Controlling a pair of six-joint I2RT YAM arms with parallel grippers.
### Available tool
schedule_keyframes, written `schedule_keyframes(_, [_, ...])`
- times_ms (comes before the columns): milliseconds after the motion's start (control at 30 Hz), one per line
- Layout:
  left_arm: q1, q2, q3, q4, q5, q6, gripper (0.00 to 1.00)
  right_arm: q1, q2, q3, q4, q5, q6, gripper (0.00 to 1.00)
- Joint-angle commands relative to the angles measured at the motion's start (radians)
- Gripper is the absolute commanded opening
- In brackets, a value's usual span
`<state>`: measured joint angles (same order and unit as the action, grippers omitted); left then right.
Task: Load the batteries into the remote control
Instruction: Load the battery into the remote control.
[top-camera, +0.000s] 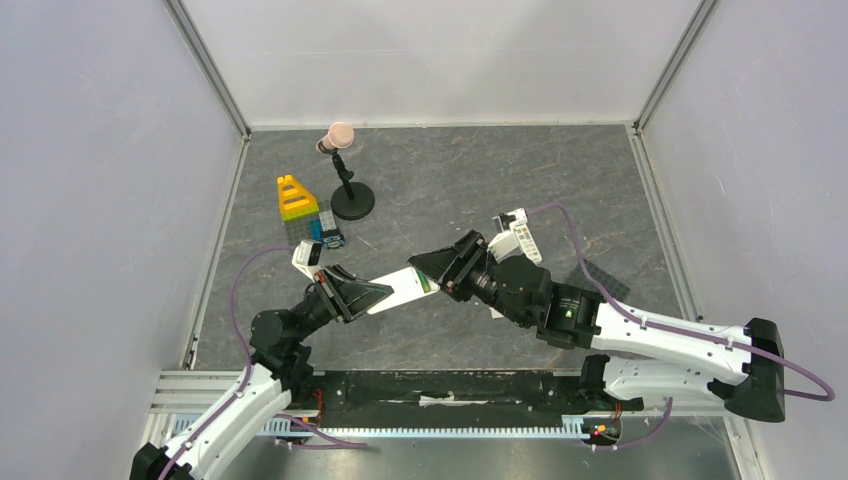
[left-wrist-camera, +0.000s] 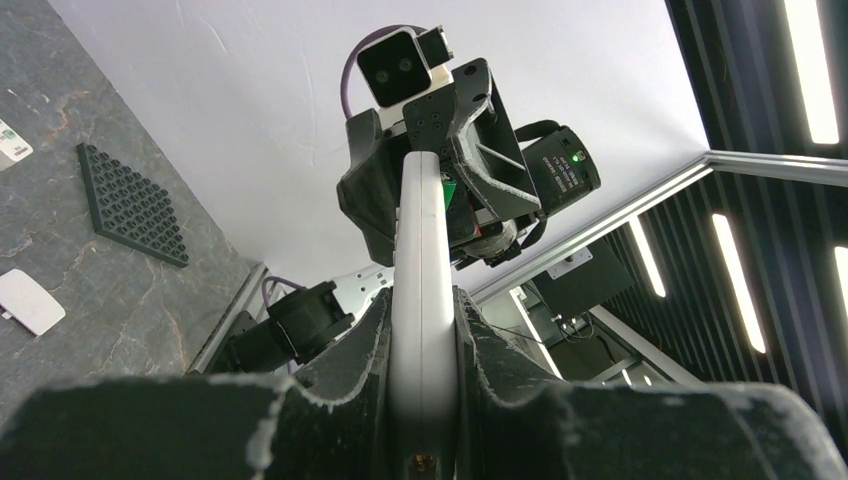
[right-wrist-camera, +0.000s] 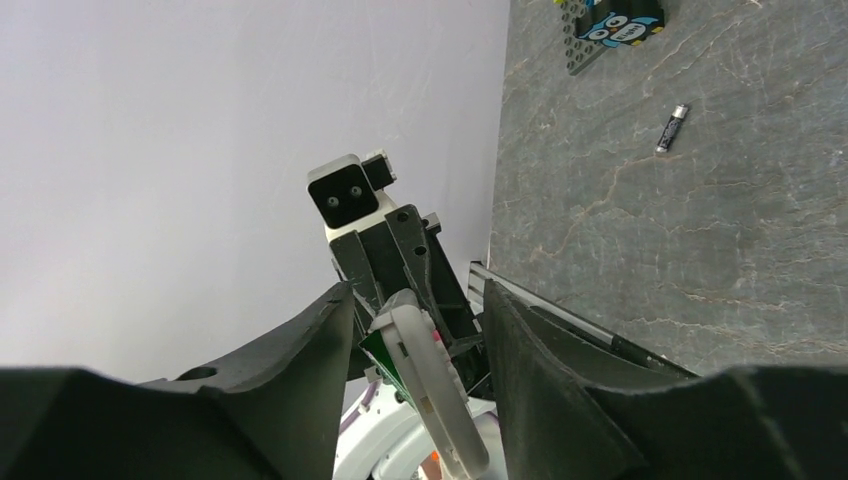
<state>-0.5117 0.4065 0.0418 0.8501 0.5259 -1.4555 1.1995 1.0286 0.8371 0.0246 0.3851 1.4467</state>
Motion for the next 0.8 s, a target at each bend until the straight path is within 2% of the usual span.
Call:
schedule_keyframes(0, [0.007,-0.017,0.012,0.016,-0.005,0.038,0.02,-0.005,-0.002,0.026,0.058,-0.004,-0.023,0.49])
schedule_keyframes(133, [0.007,-0.018,0.010,0.009,-0.012,0.037,0.02,-0.005,-0.005,0.013,0.087,-0.010,-0.032,0.40])
schedule_keyframes(533, [0.006,-0.024,0.001,-0.008,-0.065,-0.030,0.02,-0.005,-0.008,0.002,0.115,-0.022,-0.080,0.30])
schedule_keyframes(667, [0.007,-0.022,-0.007,-0.024,-0.091,-0.075,0.02,-0.005,-0.010,-0.008,0.155,-0.024,-0.123,0.21])
schedule_keyframes(733, [0.007,-0.018,-0.015,-0.027,-0.100,-0.093,0.02,-0.005,-0.011,-0.004,0.159,-0.021,-0.137,0.20])
schedule_keyframes(767, [0.006,-0.008,-0.024,-0.027,-0.110,-0.123,0.02,-0.005,-0.009,0.007,0.146,-0.018,-0.145,0.28])
